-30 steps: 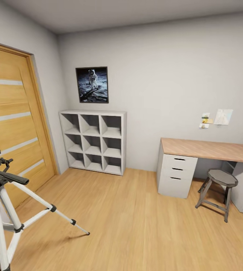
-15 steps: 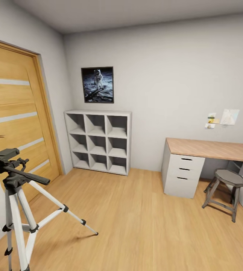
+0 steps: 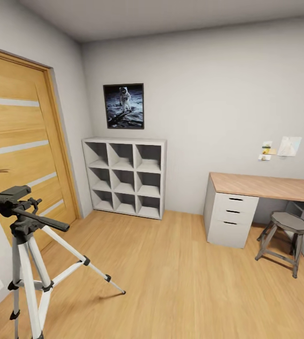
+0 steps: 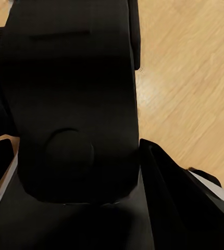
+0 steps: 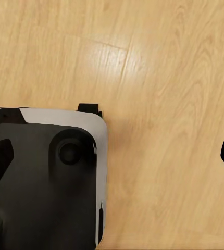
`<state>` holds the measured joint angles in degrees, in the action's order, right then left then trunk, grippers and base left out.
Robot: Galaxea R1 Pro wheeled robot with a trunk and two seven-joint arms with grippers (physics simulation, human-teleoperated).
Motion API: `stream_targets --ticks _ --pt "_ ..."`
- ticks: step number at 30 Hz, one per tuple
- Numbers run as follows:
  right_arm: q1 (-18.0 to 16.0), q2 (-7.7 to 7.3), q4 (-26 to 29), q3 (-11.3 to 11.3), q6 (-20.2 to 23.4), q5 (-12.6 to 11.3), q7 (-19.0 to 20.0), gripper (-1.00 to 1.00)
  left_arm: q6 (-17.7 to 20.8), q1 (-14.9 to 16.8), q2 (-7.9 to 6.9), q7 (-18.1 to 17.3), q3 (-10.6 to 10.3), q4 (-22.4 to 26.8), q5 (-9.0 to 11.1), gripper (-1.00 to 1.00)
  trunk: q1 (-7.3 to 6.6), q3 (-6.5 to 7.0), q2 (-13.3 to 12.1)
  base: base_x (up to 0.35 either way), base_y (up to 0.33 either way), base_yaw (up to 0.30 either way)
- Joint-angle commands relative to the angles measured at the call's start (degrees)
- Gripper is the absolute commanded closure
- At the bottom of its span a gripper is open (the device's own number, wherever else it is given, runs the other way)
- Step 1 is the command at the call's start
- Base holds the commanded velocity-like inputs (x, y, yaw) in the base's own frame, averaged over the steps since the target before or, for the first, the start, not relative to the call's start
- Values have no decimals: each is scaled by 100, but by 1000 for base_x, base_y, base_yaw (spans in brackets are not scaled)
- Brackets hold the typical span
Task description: Attach the digital camera to the camera tripod in the bedroom.
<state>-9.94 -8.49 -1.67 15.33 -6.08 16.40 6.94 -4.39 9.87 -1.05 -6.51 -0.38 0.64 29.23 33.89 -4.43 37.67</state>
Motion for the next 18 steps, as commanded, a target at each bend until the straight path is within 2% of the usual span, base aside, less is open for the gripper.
stream_targets --ticks 1,18 --pt "-8 -4 -18 49 -33 47 9 -100 -18 6 -1 -34 -6 -9 21 100 2 -10 9 0 256 0" --pt "-8 -4 -18 49 -33 47 9 -100 -18 6 0 -34 -5 -10 21 100 2 -10 9 0 309 0"
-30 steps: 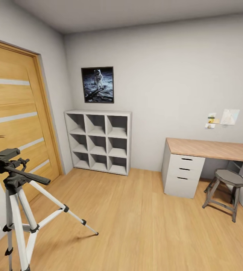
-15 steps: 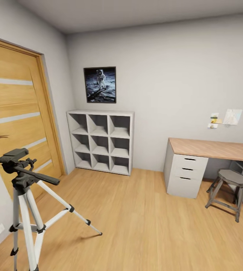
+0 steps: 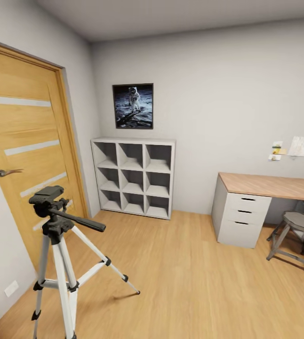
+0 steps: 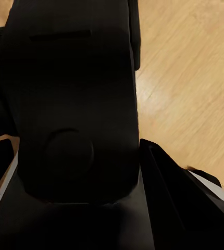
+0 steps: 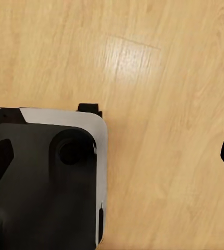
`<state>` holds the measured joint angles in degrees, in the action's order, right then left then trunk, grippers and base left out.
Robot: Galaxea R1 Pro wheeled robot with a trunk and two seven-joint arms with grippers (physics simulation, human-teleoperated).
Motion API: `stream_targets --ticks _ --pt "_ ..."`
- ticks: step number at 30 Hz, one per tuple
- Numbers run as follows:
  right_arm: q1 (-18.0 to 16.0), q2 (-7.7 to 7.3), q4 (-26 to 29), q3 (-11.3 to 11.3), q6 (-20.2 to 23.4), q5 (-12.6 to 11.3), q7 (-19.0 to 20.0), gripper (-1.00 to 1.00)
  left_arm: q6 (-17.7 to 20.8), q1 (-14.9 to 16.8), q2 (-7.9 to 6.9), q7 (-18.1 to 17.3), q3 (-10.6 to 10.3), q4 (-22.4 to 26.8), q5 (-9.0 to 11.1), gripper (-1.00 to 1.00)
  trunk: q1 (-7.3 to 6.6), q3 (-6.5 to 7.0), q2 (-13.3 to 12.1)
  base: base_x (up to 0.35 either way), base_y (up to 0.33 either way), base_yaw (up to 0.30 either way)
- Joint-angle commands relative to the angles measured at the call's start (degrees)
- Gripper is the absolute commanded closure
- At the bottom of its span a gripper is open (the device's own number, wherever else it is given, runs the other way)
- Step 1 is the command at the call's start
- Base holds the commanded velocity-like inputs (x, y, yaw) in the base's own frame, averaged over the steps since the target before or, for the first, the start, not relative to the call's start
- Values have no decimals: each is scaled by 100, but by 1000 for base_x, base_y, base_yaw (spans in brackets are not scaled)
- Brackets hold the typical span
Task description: Attach the digital camera to the camera tripod in the bedroom.
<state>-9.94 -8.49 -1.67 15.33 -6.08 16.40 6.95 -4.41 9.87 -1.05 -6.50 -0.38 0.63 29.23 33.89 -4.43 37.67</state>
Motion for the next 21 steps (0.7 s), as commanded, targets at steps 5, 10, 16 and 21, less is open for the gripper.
stream_targets --ticks 5,10,16,21 --pt "-8 -4 -18 49 -33 47 9 -100 -16 5 -1 -35 -6 -10 22 100 2 -10 9 0 322 0" --pt "-8 -4 -18 49 -33 47 9 -100 -16 6 -1 -35 -6 -10 22 100 2 -10 9 0 319 0" --pt "-8 -4 -18 49 -33 47 9 -100 -16 6 -1 -35 -6 -10 22 100 2 -10 9 0 308 0" --pt "-8 -4 -19 49 -33 47 9 -100 -16 5 -1 -35 -6 -8 22 100 2 -10 9 0 288 0"
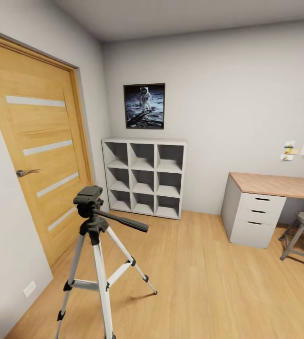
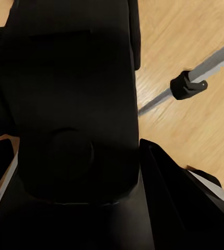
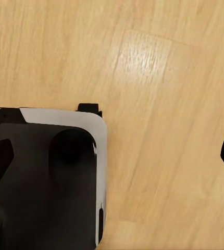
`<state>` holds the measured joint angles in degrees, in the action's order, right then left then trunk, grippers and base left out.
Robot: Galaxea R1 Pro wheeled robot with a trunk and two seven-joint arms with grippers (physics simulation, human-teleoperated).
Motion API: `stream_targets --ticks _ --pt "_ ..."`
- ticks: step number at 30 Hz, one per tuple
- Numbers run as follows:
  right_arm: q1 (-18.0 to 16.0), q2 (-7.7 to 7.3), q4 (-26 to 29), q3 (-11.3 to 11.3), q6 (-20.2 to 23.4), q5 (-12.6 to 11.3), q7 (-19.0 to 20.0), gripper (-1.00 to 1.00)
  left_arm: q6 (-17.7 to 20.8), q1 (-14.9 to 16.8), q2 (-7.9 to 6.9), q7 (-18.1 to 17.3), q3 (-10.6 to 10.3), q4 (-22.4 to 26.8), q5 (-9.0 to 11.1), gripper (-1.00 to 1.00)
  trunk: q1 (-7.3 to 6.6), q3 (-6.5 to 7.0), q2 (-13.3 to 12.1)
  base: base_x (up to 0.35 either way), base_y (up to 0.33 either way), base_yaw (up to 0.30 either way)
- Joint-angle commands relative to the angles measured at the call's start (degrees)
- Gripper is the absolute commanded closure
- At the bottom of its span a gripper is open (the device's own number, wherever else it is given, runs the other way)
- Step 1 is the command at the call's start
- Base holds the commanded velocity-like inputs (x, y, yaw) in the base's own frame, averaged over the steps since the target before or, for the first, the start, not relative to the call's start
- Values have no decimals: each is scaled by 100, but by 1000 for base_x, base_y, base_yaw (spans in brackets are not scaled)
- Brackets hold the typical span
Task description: Attach the digital camera to the camera tripod in the bedroom.
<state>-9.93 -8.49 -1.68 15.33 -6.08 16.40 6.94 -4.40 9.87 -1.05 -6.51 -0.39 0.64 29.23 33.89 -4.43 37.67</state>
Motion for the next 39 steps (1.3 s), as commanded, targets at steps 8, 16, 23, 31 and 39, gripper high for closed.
stream_targets --ticks 8,16,23,31,39 --pt "-8 -4 -16 49 -34 51 9 -100 -18 6 -1 -35 -5 -11 22 100 2 -10 9 0 274 0" --pt "-8 -4 -16 49 -26 53 9 -100 -18 6 -1 -35 -7 -11 22 100 2 -10 9 0 260 0" --pt "-8 -4 -16 49 -31 52 9 -100 -18 6 -1 -35 -7 -10 22 100 2 -10 9 0 245 0" --pt "-8 -2 -16 49 -34 48 9 -100 -18 5 -4 -35 -6 -9 22 100 2 -10 9 0 174 -4" --pt "-8 4 -18 49 -34 47 9 -100 -18 6 -9 -35 -5 -9 22 100 2 -10 9 0 25 -167"
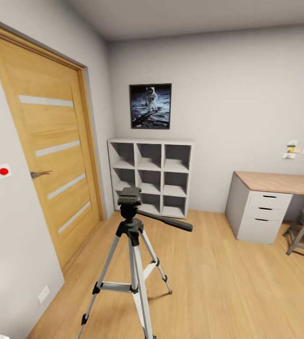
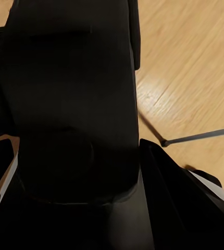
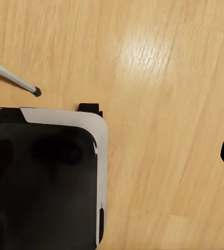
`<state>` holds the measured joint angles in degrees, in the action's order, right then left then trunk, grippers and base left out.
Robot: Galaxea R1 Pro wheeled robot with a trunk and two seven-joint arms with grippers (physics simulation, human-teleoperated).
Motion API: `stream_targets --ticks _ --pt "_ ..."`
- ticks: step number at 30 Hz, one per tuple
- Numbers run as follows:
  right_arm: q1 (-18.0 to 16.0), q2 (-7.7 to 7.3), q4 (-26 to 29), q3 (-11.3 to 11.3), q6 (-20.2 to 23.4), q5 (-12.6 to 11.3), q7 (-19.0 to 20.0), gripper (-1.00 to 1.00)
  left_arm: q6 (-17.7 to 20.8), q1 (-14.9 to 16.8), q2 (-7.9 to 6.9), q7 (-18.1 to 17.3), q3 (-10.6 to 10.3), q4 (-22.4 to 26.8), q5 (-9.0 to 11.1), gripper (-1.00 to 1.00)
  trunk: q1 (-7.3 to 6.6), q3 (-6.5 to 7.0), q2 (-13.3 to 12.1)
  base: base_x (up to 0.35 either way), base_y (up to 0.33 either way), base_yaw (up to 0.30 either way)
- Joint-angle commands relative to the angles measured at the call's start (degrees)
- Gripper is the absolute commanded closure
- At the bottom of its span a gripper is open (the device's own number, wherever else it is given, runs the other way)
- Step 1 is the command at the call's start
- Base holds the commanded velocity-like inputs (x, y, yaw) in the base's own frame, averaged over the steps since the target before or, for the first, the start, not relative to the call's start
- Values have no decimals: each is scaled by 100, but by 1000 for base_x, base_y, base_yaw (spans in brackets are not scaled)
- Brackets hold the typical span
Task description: Attach the digital camera to the camera tripod in the bedroom.
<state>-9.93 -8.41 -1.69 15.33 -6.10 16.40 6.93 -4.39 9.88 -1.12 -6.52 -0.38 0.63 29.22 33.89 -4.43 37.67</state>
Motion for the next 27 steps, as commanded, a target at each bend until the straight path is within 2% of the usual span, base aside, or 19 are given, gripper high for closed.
stream_targets --ticks 1,27 --pt "-9 -3 -19 49 -31 48 11 -100 -18 5 -3 -34 -6 -8 23 100 2 -10 8 0 6 -226" --pt "-9 -6 -16 49 -31 48 11 -100 -18 4 -11 -34 -6 -10 23 100 2 -10 8 0 1 -245"
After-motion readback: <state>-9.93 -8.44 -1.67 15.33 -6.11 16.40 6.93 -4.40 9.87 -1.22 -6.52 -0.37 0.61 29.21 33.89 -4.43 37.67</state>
